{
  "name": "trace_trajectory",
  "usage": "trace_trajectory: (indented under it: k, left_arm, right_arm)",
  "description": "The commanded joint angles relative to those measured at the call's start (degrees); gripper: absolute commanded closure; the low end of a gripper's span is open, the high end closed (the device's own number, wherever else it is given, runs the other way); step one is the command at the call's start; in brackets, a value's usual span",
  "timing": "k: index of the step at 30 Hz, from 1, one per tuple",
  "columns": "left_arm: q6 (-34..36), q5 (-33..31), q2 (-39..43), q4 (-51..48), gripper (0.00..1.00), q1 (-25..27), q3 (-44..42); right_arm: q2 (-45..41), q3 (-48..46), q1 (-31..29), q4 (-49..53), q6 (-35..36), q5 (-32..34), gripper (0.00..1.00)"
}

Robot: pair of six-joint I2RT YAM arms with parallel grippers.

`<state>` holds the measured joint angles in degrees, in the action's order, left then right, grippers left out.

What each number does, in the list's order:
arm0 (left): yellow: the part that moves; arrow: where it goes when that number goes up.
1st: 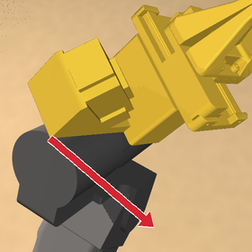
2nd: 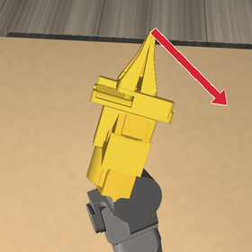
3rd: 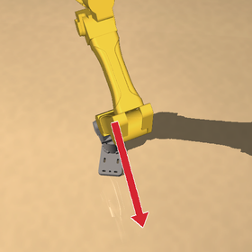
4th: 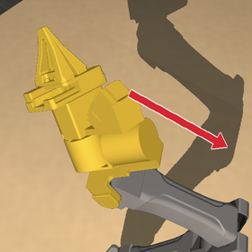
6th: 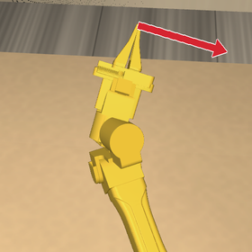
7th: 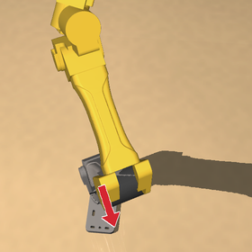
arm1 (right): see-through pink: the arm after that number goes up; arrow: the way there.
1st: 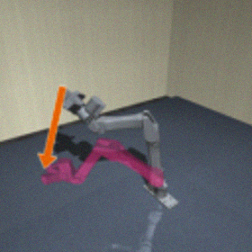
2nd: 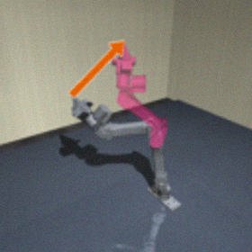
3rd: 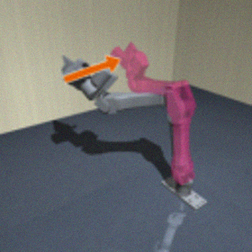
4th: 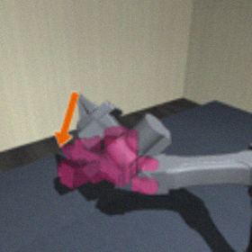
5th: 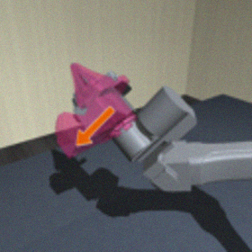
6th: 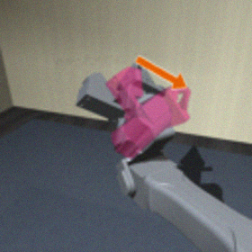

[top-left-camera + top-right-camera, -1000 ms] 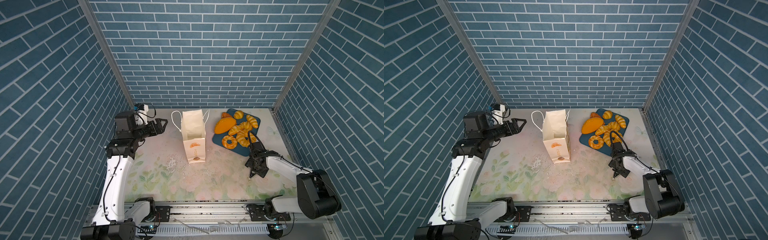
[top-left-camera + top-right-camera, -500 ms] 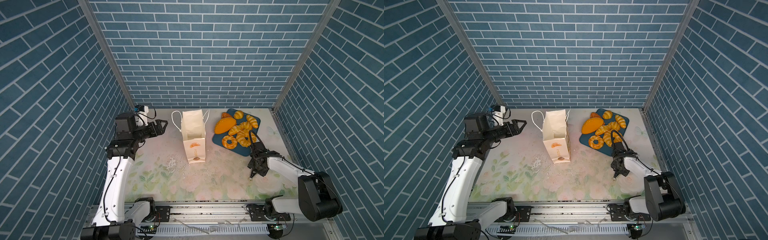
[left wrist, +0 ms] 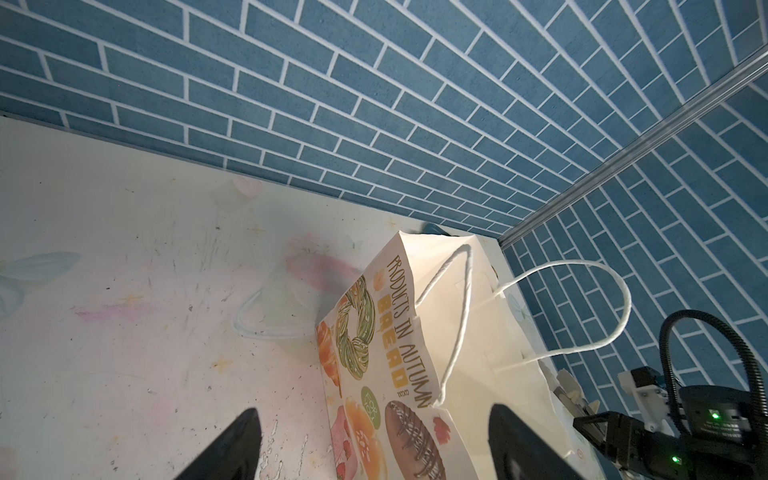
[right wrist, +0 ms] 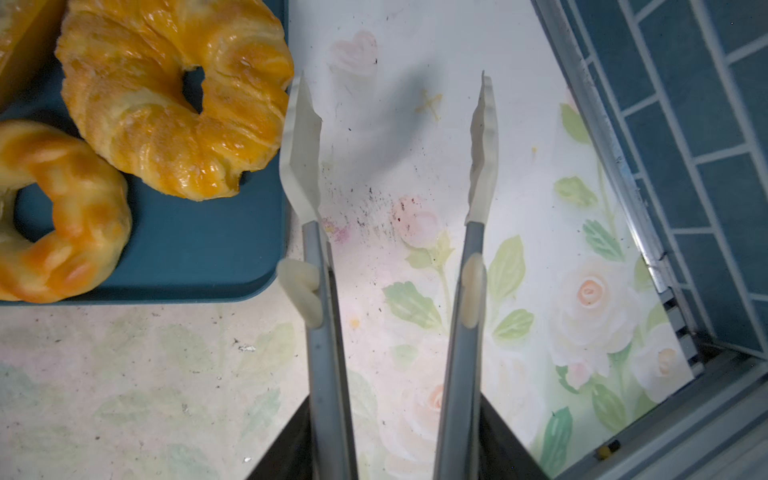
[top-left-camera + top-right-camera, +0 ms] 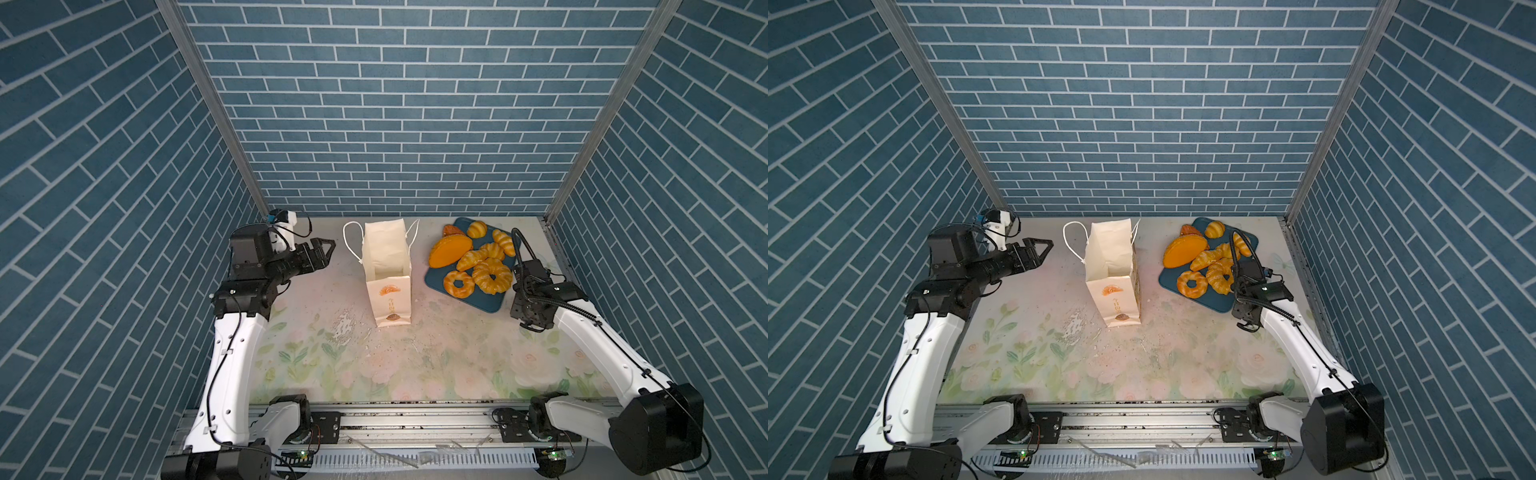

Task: Place the fake bread into the paper bag
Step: 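Lift the tongs with the right gripper and raise them beside the tray, then move the tongs with the right gripper over the sugar-crusted orange bun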

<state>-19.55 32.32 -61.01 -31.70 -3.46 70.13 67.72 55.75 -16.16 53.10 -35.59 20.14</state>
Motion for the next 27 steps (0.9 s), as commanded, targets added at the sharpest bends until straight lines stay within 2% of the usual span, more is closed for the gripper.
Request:
trace_trajectory:
  k: [1,9,15,20,27]
  left_arm:
    - [-0.49,0.45,0.03,1.46,0.13,-0.36,-0.26]
    - [-0.8,0.47,-0.19,1.6,0.13,-0.32,0.58]
    - [-0.84,0.38,-0.51,1.46,0.13,-0.34,1.34]
    - [-1.53,0.38,-0.49,1.83,0.13,-0.31,1.18]
    - [-2.59,-0.26,0.4,2.26,0.13,-0.31,0.42]
  right_arm:
    - [-2.17,3.81,0.1,5.17,4.46,2.62,0.45]
    - [-4.7,11.73,0.16,9.04,9.3,3.46,0.44]
    - [-3.86,18.84,0.03,8.69,13.97,-3.46,0.45]
    - [1.1,24.17,-0.71,7.49,14.85,-11.09,0.45]
    - [11.79,32.49,-6.11,5.04,14.92,-12.15,0.45]
